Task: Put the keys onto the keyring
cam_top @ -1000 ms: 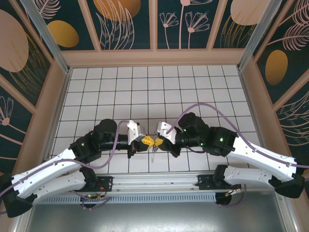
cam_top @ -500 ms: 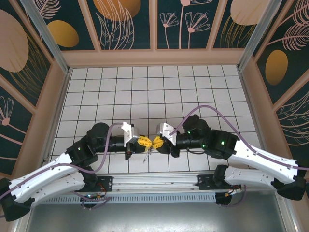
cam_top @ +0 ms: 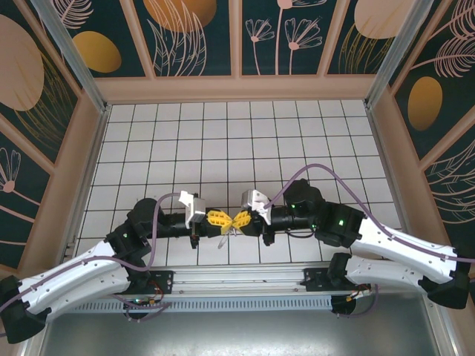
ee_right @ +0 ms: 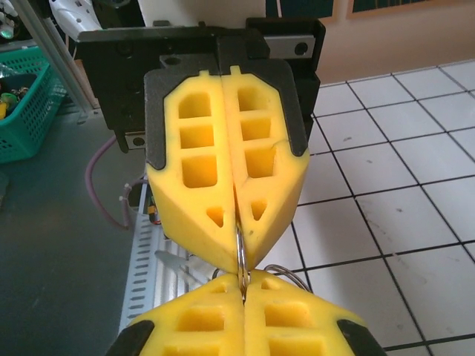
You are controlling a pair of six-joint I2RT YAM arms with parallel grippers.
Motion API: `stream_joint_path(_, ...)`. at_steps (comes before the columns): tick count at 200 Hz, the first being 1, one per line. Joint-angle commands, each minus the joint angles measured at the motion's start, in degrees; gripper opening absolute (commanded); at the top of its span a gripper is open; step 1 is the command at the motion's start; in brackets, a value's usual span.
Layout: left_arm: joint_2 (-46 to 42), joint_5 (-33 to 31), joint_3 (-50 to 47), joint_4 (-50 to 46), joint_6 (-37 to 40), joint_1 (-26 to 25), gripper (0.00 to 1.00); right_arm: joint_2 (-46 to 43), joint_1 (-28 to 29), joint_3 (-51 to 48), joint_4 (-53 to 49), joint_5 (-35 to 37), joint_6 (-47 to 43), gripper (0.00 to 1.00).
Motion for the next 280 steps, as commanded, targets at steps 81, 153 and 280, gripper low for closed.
stream_joint_path(81,7.26,-3.07,12.95,-22.74,10.03,0.03,0.11,3.59,0.44,8.91,-11.64,4.9,-4.76,0.0)
stream_joint_path(153,9.24,-1.66,13.83,-23.75,11.16,0.08,0.0,7.93,0.44,12.4,-16.65,4.9,-6.43,0.0)
stream_joint_path(280,-0.33,3.06,3.13,0.43,0.92,0.04,0.0,-0.16,0.39,2.47,-1.88,1.77,-0.78,0.24)
